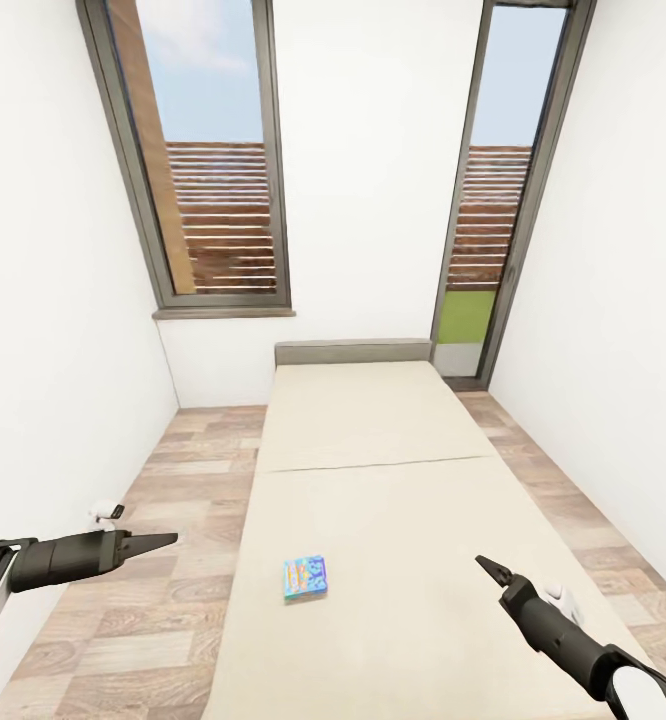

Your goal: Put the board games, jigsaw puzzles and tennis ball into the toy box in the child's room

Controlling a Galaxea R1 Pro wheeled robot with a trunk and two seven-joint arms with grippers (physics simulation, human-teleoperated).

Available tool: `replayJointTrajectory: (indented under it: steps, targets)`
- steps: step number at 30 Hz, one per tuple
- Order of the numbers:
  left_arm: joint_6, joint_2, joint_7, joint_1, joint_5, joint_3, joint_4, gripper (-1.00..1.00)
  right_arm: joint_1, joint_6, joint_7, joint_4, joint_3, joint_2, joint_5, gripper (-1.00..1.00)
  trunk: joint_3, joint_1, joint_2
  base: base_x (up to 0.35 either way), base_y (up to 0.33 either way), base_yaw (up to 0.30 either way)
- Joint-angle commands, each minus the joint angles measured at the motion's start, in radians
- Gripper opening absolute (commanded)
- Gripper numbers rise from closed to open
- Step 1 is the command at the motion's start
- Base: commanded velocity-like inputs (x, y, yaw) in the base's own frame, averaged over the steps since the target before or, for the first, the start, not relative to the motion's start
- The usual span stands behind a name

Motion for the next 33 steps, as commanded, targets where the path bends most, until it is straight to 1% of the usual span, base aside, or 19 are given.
replayJointTrajectory:
  steps: [1,33]
  targets:
    - [0.011,0.000,-0.004,-0.001,0.000,0.000,0.000,1.00,-0.001,0.006,0.003,0.000,-0.002,0.000,0.001,1.00,-0.002,0.001,-0.002,0.002,0.000,0.023]
    - [0.012,-0.001,-0.003,-0.001,0.000,0.000,0.000,1.00,-0.001,0.003,0.002,-0.001,0.001,0.004,0.003,1.00,-0.002,0.001,-0.002,0.000,0.000,0.003]
